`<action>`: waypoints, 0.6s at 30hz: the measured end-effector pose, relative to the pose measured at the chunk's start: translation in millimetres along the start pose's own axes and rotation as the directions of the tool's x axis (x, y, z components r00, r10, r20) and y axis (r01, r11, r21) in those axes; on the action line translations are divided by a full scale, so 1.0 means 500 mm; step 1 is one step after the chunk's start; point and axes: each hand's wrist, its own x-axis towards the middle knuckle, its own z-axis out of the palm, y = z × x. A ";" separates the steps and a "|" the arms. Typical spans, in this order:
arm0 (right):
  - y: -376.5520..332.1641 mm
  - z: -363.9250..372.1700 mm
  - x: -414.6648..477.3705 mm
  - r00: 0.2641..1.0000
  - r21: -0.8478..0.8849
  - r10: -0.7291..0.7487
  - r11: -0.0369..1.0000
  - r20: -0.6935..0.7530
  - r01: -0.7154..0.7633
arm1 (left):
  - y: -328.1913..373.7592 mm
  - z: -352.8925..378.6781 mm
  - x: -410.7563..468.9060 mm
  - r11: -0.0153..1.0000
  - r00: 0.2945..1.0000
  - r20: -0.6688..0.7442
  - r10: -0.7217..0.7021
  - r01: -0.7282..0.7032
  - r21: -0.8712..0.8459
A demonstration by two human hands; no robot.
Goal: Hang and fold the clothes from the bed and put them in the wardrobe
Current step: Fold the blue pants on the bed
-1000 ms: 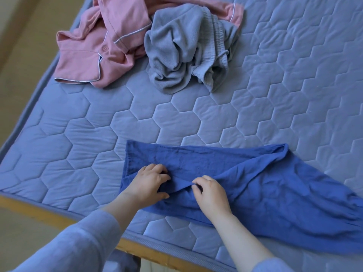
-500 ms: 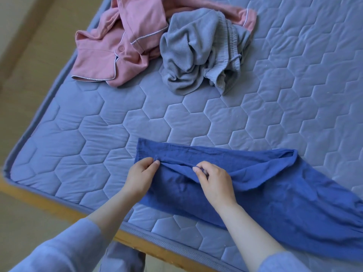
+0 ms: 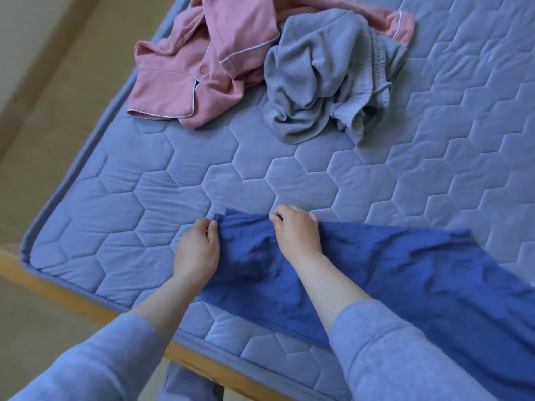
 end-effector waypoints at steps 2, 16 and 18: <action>0.004 0.003 -0.012 0.995 -0.029 -0.039 0.999 -0.090 0.036 | -0.008 0.006 0.014 0.998 1.000 -0.019 0.018 -0.017 0.060; 0.053 0.095 -0.311 0.963 0.036 -0.127 0.992 0.236 0.122 | -0.044 -0.005 0.009 0.990 0.957 0.261 -0.125 0.103 0.097; 0.041 0.110 -0.314 0.968 -0.032 -0.107 0.993 0.227 0.118 | -0.050 -0.003 0.005 0.980 0.935 0.309 -0.175 0.134 0.149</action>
